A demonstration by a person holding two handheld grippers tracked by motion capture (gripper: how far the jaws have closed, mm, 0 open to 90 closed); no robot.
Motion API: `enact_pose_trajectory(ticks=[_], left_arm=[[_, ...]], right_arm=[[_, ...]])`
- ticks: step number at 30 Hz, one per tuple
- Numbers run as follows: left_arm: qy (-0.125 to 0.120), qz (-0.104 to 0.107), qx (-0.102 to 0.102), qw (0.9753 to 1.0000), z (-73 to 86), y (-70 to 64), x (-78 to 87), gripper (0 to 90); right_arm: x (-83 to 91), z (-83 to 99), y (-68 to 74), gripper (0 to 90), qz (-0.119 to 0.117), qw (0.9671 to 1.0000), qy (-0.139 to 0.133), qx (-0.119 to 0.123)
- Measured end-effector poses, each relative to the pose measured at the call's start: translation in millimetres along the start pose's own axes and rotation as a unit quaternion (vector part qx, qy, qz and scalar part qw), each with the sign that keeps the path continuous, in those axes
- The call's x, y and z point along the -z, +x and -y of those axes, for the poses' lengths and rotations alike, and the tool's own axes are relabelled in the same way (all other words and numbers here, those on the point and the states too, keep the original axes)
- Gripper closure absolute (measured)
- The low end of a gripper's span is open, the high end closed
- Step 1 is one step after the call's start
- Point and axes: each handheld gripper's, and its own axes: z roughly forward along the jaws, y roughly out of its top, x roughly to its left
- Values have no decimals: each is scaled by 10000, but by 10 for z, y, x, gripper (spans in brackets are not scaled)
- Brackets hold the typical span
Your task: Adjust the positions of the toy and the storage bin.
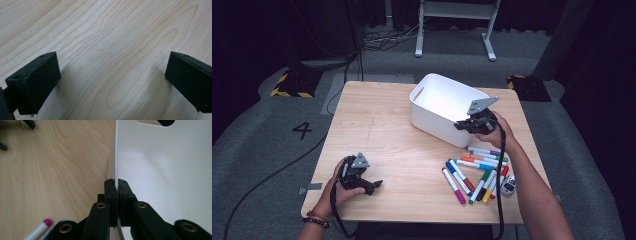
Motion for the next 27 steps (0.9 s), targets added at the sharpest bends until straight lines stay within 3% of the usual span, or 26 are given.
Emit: enact_pose_trajectory(ticks=[1,4,5,7,8,10,11,13,15,18,20,21,24,27], left_arm=[[0,1,0,10000,0,0,0,1],[1,0,0,10000,0,0,0,2],[0,1,2,10000,0,0,0,2],[1,1,-1,10000,0,0,0,1],[1,0,1,10000,0,0,0,1],[0,1,1,10000,0,0,0,1],[0,1,2,10000,0,0,0,1],[0,0,0,10000,0,0,0,1],[-1,0,1,10000,0,0,0,2],[-1,0,2,10000,0,0,0,1],[-1,0,2,10000,0,0,0,1],[-2,0,2,10000,0,0,0,1],[-2,0,2,10000,0,0,0,1],[0,-1,1,10000,0,0,0,1]], right_arm=[[109,78,-3,851,33,9998,101,147],[207,146,-16,827,166,9996,175,142],[285,183,-28,771,307,9993,166,129],[321,187,-24,743,318,9994,122,52],[366,166,-12,633,363,9993,-5,66],[375,143,6,645,440,9990,-60,12],[343,74,54,586,385,9992,-53,62],[300,27,78,569,458,9989,11,110],[133,-101,142,569,562,9979,305,76],[-32,-185,167,656,582,9966,576,49],[-124,-207,169,784,716,9950,677,138],[-124,-207,169,784,716,9950,677,138],[-152,-206,96,842,327,9979,559,67],[-184,-222,56,854,257,9983,518,96]])
